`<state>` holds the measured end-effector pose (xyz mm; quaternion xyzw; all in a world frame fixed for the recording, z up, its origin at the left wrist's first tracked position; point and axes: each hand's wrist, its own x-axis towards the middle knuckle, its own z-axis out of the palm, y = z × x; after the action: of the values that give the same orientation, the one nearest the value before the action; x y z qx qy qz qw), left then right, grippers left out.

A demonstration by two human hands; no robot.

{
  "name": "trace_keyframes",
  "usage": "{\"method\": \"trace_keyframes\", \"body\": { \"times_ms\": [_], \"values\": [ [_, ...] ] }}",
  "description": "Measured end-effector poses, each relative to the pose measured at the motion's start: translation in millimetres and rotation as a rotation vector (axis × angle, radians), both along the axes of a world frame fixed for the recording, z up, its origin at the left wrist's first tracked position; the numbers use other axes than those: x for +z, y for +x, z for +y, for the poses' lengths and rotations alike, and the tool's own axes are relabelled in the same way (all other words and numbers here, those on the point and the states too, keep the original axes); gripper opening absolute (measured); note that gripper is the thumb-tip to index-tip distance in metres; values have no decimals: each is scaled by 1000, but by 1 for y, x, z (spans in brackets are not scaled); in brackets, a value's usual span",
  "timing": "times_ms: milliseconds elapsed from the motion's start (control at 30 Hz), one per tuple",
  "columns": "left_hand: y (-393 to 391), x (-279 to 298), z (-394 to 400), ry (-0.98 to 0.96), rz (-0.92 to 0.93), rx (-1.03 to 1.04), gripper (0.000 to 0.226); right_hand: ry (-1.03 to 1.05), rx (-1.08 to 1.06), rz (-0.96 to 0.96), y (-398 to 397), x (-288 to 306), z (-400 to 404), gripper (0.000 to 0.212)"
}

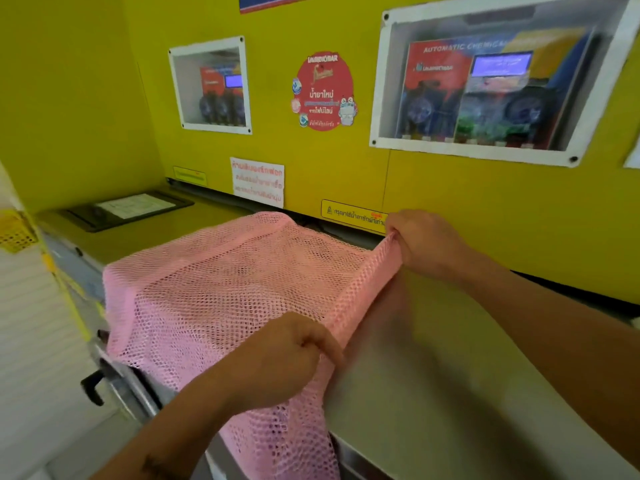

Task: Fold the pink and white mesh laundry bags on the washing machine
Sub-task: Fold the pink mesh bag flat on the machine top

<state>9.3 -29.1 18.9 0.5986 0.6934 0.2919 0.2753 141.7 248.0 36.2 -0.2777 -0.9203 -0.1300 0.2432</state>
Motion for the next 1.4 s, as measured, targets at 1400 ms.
{"method": "trace_keyframes", "body": {
  "times_ms": [1400],
  "values": [
    [-391, -25, 31, 304, 380, 211, 30, -18, -186, -169, -423, -4, 18, 44]
  ]
}}
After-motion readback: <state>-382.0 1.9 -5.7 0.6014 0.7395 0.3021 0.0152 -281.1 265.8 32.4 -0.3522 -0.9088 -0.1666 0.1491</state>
